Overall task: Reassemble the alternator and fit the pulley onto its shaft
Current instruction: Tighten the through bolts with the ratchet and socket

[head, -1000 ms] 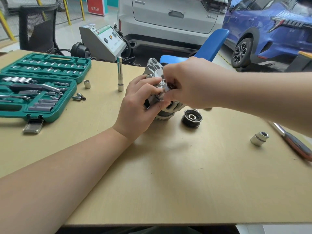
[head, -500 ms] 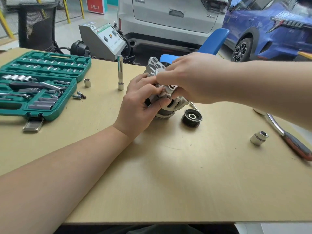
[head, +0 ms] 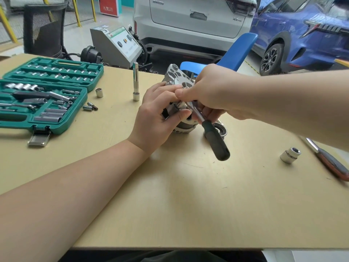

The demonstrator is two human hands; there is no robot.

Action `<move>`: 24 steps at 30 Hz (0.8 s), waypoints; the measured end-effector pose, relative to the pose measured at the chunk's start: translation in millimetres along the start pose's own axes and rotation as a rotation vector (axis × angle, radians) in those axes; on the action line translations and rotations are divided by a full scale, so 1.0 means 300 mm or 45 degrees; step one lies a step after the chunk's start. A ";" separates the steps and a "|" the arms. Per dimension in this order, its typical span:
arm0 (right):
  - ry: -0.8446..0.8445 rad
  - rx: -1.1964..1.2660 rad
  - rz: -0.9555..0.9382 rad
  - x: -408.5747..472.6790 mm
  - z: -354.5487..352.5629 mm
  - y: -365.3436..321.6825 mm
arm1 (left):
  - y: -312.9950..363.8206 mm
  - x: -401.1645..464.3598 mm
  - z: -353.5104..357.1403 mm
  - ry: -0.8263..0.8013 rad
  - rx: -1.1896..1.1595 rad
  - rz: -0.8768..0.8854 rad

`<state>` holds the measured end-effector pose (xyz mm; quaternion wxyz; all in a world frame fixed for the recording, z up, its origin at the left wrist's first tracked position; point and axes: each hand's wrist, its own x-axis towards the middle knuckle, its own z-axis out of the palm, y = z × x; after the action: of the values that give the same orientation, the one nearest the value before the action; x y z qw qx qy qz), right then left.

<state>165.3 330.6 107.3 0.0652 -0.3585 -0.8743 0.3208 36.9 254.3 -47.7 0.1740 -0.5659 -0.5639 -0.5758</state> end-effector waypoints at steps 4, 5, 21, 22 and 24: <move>0.043 -0.658 -0.273 -0.008 -0.032 0.010 | -0.007 0.001 0.007 0.009 0.006 -0.001; 0.084 -0.919 -0.413 -0.011 -0.042 0.018 | -0.010 0.002 0.007 0.017 0.003 0.009; 0.168 -0.775 -0.413 -0.001 -0.017 0.052 | 0.001 -0.001 0.004 0.026 -0.016 -0.043; 0.091 -0.506 -0.252 0.000 -0.012 0.041 | 0.002 -0.002 0.004 0.025 -0.011 -0.040; -0.036 -0.180 -0.063 -0.010 -0.016 0.008 | 0.003 -0.002 0.004 0.014 -0.004 -0.035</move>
<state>170.6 332.5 109.9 0.0355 -0.3358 -0.9041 0.2617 38.2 254.8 -48.0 0.1684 -0.5550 -0.5698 -0.5821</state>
